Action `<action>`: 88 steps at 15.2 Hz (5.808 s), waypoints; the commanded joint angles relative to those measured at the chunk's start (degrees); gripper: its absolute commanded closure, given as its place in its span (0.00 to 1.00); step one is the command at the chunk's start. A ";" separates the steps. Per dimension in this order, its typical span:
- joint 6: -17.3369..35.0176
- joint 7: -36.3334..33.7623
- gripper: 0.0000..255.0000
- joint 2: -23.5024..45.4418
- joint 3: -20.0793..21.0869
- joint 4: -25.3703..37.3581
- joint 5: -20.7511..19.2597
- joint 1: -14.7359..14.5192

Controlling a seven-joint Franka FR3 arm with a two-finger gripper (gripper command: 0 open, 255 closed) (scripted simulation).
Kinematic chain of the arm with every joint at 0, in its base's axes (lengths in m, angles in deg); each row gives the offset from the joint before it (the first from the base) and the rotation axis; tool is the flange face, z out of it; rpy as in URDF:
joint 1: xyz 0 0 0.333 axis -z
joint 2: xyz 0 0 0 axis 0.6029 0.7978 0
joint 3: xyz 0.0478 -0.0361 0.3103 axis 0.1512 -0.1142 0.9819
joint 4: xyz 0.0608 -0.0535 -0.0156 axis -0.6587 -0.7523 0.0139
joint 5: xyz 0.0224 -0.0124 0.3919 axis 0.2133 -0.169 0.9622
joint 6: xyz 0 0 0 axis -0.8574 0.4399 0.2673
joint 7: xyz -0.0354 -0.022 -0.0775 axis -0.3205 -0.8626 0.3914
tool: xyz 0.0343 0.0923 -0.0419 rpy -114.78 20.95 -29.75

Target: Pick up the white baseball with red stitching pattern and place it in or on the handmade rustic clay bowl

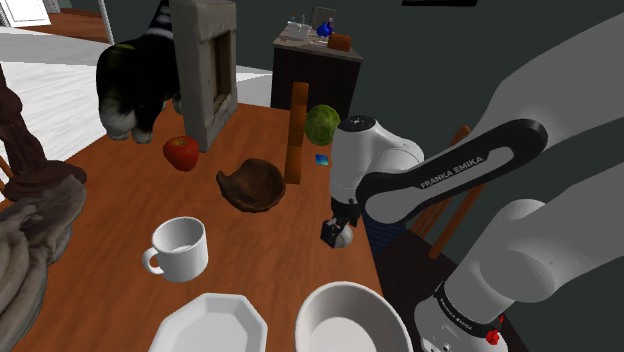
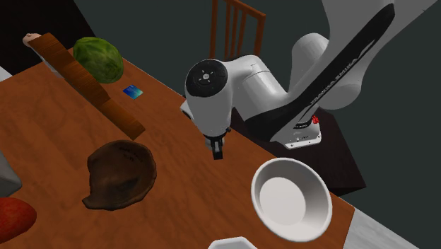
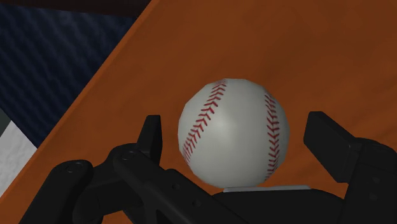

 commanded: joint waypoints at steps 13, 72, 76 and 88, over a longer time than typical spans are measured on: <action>0.22 -0.05 1.00 0.14 0.04 -0.06 -0.05 0.04; -35.51 -5.57 1.00 39.20 0.80 71.04 -14.97 0.19; -23.04 -4.24 0.00 36.09 0.80 60.55 -9.85 3.48; 0.62 -1.53 0.00 39.07 0.60 46.81 -3.37 6.23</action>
